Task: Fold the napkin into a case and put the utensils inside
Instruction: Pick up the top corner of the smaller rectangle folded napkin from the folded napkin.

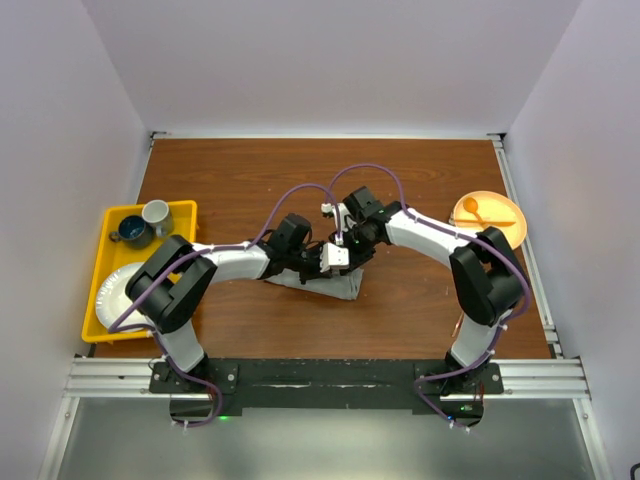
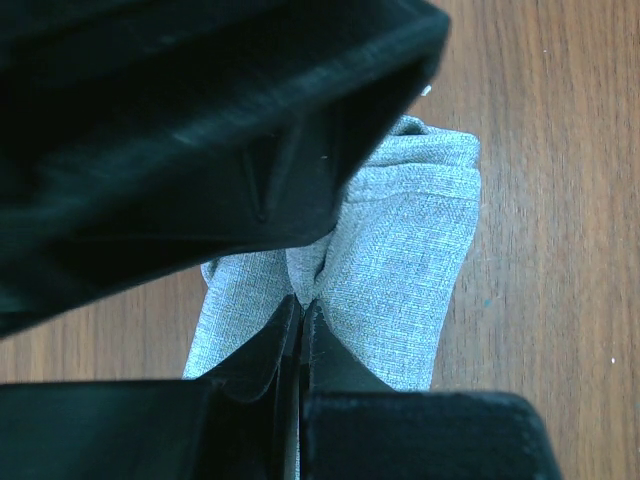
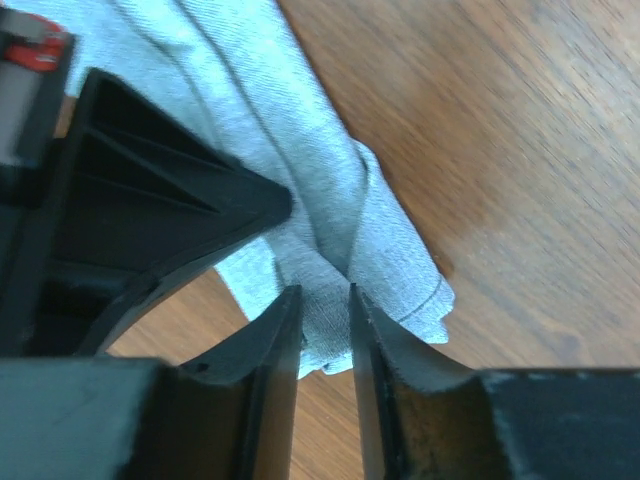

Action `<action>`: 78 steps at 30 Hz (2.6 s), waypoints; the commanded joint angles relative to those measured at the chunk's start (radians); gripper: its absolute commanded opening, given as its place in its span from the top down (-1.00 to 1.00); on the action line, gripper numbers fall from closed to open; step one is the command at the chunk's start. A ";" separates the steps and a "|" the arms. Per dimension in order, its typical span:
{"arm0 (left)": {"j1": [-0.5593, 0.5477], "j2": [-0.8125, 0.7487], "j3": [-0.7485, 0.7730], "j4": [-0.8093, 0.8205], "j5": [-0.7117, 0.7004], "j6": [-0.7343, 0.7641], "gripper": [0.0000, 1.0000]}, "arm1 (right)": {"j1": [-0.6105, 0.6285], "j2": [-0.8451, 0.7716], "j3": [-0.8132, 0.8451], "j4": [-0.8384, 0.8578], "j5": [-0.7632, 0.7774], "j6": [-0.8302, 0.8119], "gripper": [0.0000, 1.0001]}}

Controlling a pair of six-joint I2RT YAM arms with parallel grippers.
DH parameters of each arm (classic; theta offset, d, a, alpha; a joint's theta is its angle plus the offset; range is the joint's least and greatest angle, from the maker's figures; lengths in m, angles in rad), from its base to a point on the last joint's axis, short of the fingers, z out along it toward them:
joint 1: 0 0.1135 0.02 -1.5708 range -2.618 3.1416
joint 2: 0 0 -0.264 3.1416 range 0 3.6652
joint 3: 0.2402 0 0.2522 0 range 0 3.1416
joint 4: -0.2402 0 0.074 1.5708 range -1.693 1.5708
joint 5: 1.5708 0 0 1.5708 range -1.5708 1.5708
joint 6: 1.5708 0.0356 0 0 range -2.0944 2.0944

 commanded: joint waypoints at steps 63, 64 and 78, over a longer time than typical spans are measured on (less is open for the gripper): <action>-0.073 -0.085 -0.139 0.190 -0.129 -0.035 1.00 | 0.046 -0.021 -0.071 0.057 0.159 0.043 0.34; -0.073 -0.085 -0.138 0.189 -0.129 -0.036 1.00 | 0.052 -0.013 -0.071 0.057 0.162 0.044 0.34; -0.073 -0.071 -0.136 0.192 -0.126 -0.041 1.00 | 0.053 -0.061 -0.046 0.017 0.102 0.027 0.44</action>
